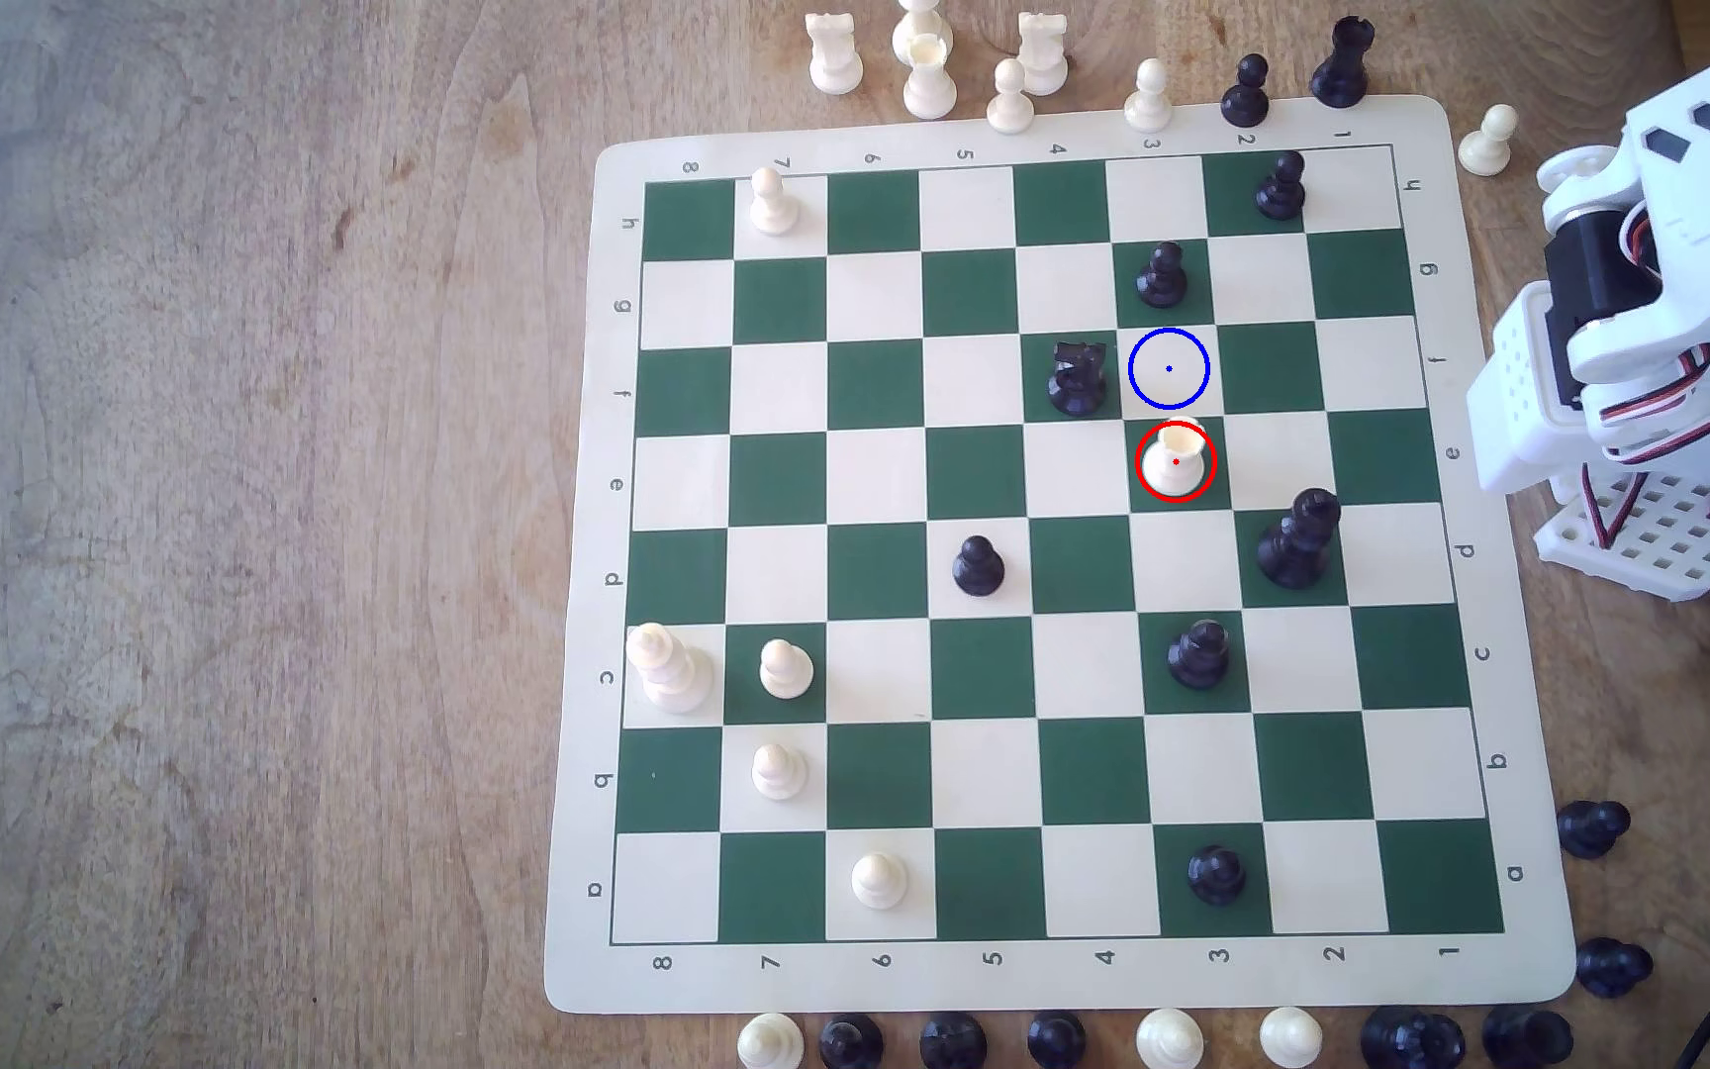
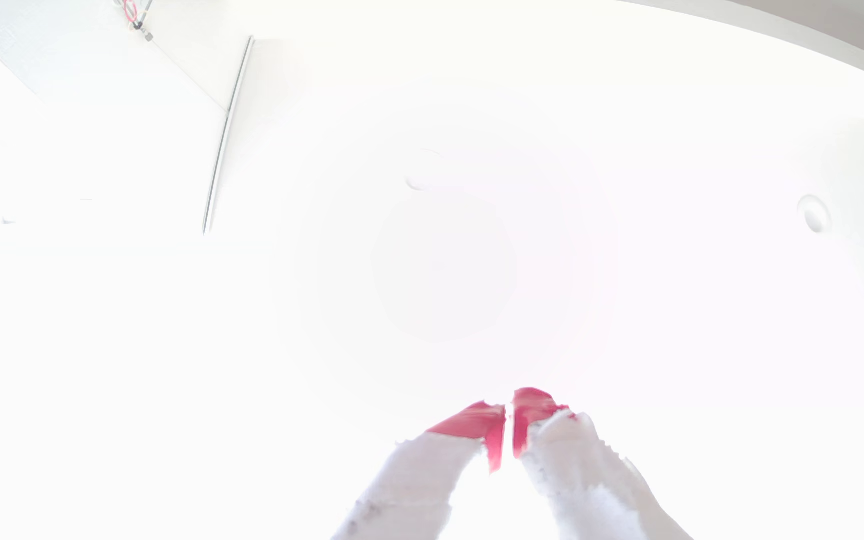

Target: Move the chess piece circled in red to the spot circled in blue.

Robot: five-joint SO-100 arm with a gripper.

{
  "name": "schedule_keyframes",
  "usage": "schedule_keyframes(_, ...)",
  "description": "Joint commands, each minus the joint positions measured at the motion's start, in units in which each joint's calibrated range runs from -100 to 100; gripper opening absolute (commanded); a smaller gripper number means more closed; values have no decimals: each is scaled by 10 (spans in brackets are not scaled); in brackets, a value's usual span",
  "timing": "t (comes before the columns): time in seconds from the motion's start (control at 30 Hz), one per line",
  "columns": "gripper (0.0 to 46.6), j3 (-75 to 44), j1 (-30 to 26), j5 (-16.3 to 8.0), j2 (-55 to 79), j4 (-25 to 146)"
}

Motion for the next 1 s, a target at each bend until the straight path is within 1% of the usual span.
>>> schedule_keyframes(0.0, 2, 11, -3, 2, -2, 12)
schedule_keyframes(0.07, 2, 11, -3, 2, -2, 60)
schedule_keyframes(0.33, 2, -14, -4, 2, -2, 354)
schedule_keyframes(0.37, 2, -33, 5, 0, -2, 459)
schedule_keyframes(0.43, 2, -51, 12, 0, -2, 559)
schedule_keyframes(0.47, 2, -56, 13, -1, -2, 601)
schedule_keyframes(0.53, 2, -57, 29, -2, -2, 629)
schedule_keyframes(0.57, 2, -60, 37, -30, -2, 658)
schedule_keyframes(0.6, 5, -72, 41, -34, -2, 714)
schedule_keyframes(0.63, 2, -94, 42, -34, -2, 809)
schedule_keyframes(0.7, 2, -109, 46, -34, -1, 852)
schedule_keyframes(0.77, 2, -131, 52, -34, -1, 931)
schedule_keyframes(0.8, 2, -161, 62, -34, -1, 1019)
schedule_keyframes(0.9, 2, -208, 70, -34, -1, 1146)
schedule_keyframes(0.93, 2, -241, 71, -34, -1, 1230)
schedule_keyframes(0.97, 2, -258, 70, -34, -1, 1270)
